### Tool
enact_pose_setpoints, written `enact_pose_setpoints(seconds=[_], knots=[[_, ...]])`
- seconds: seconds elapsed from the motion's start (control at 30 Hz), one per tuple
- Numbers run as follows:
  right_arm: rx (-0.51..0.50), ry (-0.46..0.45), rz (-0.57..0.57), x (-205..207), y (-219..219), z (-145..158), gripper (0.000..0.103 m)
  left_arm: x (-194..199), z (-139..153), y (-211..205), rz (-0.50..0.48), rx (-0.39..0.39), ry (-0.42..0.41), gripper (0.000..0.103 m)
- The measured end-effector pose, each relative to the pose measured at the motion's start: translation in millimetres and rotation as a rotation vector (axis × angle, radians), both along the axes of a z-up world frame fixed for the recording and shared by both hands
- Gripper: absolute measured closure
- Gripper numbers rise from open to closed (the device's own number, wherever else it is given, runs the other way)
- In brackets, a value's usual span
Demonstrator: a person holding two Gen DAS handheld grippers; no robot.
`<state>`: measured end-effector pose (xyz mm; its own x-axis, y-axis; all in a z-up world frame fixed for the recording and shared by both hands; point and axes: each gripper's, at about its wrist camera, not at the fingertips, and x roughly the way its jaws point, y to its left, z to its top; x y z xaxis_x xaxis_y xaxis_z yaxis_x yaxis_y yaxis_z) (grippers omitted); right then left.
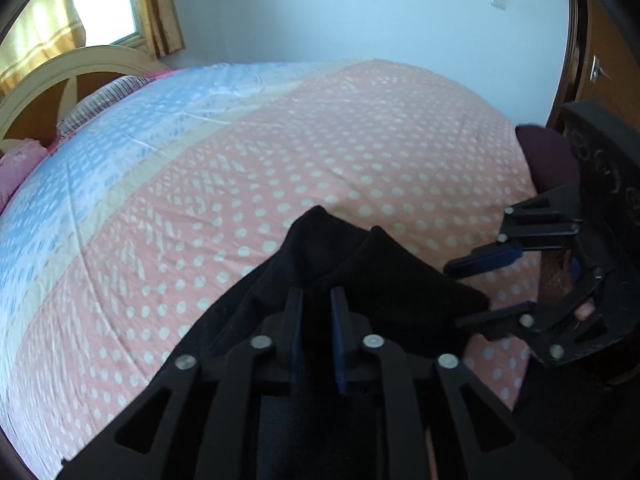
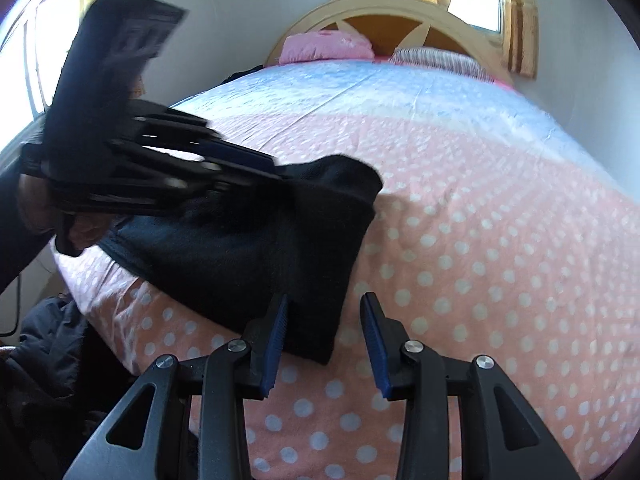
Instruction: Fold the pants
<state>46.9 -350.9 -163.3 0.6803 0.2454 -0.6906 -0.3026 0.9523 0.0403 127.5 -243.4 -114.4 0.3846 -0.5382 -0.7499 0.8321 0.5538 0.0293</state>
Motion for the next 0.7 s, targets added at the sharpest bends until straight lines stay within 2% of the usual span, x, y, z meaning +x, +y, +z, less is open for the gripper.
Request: enact_pose_setpoints(seconds=[0.03,0.1,0.17,0.27,0.33,0.43,0.5,0.53,0.6,0.67,0.7], knots=[[-0.011,-0.027,-0.016,-2.0,0.2,4.2,0.064,-4.1,7.0,11.9,0.017,-0.032,-0.009,0.076],[-0.018,-0.066,-0.051,-3.8,-0.7,12.7,0.064,-12.3,20.4,44.4,0.055,-0.084,-0.051,0.050],[-0.024,-0.113,-0.067,-5.6,8.4,24.3,0.064,-14.8,26.7,85.8,0.136,-0.095,-0.105,0.039],[0.011,-0.129,0.020,1.1,37.6,38.0,0.061,-9.8,21.3,144.2,0.256,-0.075,-0.104,0.039],[0.031,-0.120,0.105,7.8,68.2,40.9,0.061,-7.4,13.4,176.4,0.338,-0.040,-0.105,0.039],[0.021,-0.103,0.236,17.4,119.6,38.8,0.061,-6.7,2.8,220.5,0.465,-0.033,-0.093,0.039],[-0.003,-0.100,0.306,20.0,154.7,32.4,0.061,-5.8,-4.8,252.4,0.582,-0.019,-0.097,0.031],[-0.002,-0.092,0.337,21.8,170.7,28.8,0.061,-6.0,-8.4,265.8,0.645,0.001,-0.107,0.030],[0.021,-0.020,0.383,32.1,196.7,13.9,0.061,-8.3,-15.1,287.3,0.750,0.038,-0.110,0.030],[-0.021,0.084,0.389,45.0,214.6,-9.8,0.058,-12.5,-18.1,310.5,0.823,0.077,-0.121,0.030],[-0.041,0.074,0.389,44.9,219.7,-16.1,0.055,-16.3,-19.0,318.6,0.840,0.078,-0.123,0.027]])
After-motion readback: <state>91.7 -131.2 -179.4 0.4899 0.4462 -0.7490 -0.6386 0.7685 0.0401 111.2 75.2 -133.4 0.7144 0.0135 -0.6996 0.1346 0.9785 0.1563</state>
